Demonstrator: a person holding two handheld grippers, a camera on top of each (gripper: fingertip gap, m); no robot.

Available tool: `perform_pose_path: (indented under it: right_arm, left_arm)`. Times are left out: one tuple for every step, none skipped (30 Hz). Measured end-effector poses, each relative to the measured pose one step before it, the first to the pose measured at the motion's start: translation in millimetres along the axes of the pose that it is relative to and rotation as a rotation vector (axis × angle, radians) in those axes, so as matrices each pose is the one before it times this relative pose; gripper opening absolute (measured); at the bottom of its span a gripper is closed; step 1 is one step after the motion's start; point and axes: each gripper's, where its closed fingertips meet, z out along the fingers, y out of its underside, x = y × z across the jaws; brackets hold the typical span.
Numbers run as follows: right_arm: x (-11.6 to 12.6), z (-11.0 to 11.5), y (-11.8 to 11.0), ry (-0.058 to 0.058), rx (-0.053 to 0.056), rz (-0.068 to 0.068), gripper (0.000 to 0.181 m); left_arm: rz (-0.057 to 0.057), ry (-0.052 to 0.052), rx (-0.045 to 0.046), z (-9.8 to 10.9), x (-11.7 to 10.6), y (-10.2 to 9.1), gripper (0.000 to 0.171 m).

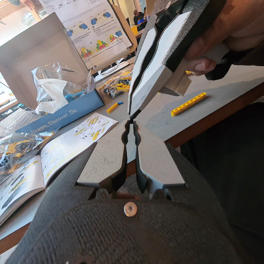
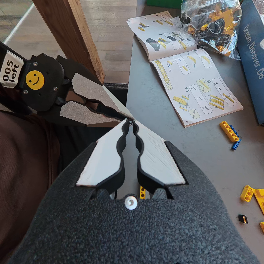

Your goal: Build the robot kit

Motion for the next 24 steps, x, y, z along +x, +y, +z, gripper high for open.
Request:
perform_pose_path:
  right_arm:
    - [-0.23, -0.94, 1.08, -0.0017, -0.0115, 0.0009, 0.004]
    - [-0.14, -2.02, 2.32, -0.0024, -0.0213, 0.0008, 0.004]
    - [2.28, -3.96, 3.13, 0.0166, -0.0253, -0.0051, 0.004]
    - [6.14, -6.58, 4.29, 0.0386, -0.0322, -0.0109, 0.004]
    - [5.90, -8.43, 5.32, 0.0317, -0.0345, -0.0030, 0.004]
    - [4.34, -9.69, 5.17, 0.0155, -0.0275, 0.0105, 0.004]
    - [4.41, -10.16, 4.93, 0.0129, -0.0169, 0.0184, 0.004]
    - [3.67, -9.45, 5.98, 0.0054, -0.0151, 0.0262, 0.004]
    - [2.04, -7.96, 6.43, -0.0076, -0.0119, 0.0333, 0.004]
    - [0.45, -5.96, 6.11, -0.0170, -0.0078, 0.0355, 0.004]
    - [0.54, -3.74, 6.26, -0.0123, -0.0080, 0.0346, 0.004]
    - [1.16, -1.22, 7.39, -0.0025, -0.0146, 0.0286, 0.004]
    - [1.67, 0.37, 7.93, 0.0097, -0.0172, 0.0168, 0.004]
    - [1.98, 1.16, 7.78, 0.0160, -0.0184, 0.0110, 0.004]
    - [0.53, 0.95, 6.38, 0.0092, -0.0154, 0.0050, 0.004]
    - [-1.12, 0.09, 4.17, -0.0008, -0.0043, 0.0003, 0.004]
    - [-1.68, -0.70, 2.68, -0.0077, 0.0031, 0.0092, 0.004]
    - [-1.03, -1.18, 1.84, -0.0072, 0.0074, 0.0182, 0.004]
    - [-0.78, -1.06, 1.49, -0.0051, 0.0093, 0.0108, 0.004]
    - [0.45, -0.58, 1.42, 0.0047, 0.0072, -0.0056, 0.004]
    - [2.41, 0.17, 1.96, 0.0174, 0.0011, -0.0145, 0.004]
    - [2.25, 0.87, 2.89, 0.0145, -0.0078, -0.0096, 0.004]
    - [0.19, 1.70, 2.34, -0.0003, -0.0089, -0.0024, 0.004]
    - [-1.13, 2.20, 1.47, -0.0075, -0.0064, -0.0027, 0.004]
  left_arm:
    - [-0.0138, 0.0075, 0.00225, -0.11, 1.14, -0.46, 0.002]
    - [-0.0143, 0.0185, 0.00395, 0.21, 3.09, -0.26, 0.002]
    - [-0.0092, 0.0284, -0.00427, 0.18, 4.41, 1.32, 0.000]
    - [-0.0064, 0.0311, -0.00457, 0.03, 4.65, 1.46, 0.000]
    - [-0.0093, 0.0324, -0.00878, -0.03, 4.46, 1.21, 0.002]
    - [-0.0166, 0.0247, -0.01445, 0.12, 2.70, 1.27, 0.006]
    - [-0.0168, 0.0200, -0.00339, 0.19, 1.56, -0.43, 0.009]
    - [-0.0158, 0.0315, 0.00189, 0.81, 2.87, -1.35, 0.012]
    - [-0.0166, 0.0524, -0.00681, 2.11, 5.77, -0.96, 0.016]
    - [-0.0071, 0.0590, -0.01749, 3.32, 6.51, -0.05, 0.020]
    - [0.0092, 0.0379, -0.03172, 4.40, 3.25, 1.39, 0.021]
    - [0.0201, 0.0154, -0.03471, 5.14, -0.12, 1.37, 0.022]
    - [0.0233, 0.0274, -0.02909, 5.14, 1.77, 0.11, 0.022]
    - [0.0177, 0.0324, -0.02162, 5.12, 2.77, -1.54, 0.022]
    - [0.0131, 0.0287, -0.01311, 5.24, 2.71, -2.77, 0.022]
    - [0.0117, 0.0483, -0.02494, 5.85, 5.49, -0.59, 0.021]
    - [0.0069, 0.0517, -0.03828, 6.28, 5.72, 1.72, 0.021]
    - [0.0034, 0.0367, -0.03429, 6.15, 3.57, 1.45, 0.022]
    - [0.0079, 0.0268, -0.02863, 5.65, 2.40, 1.11, 0.023]
    - [0.0127, 0.0060, -0.01598, 4.84, -0.46, -0.27, 0.023]
    - [0.0109, -0.0087, -0.00454, 3.93, -2.68, -1.41, 0.023]
    - [-0.0006, -0.0031, 0.00118, 3.04, -2.13, -1.88, 0.023]
    - [-0.0133, 0.0007, 0.00174, 2.68, -1.86, -1.39, 0.023]
    - [-0.0242, 0.0023, 0.00178, 2.05, -2.01, -0.85, 0.025]
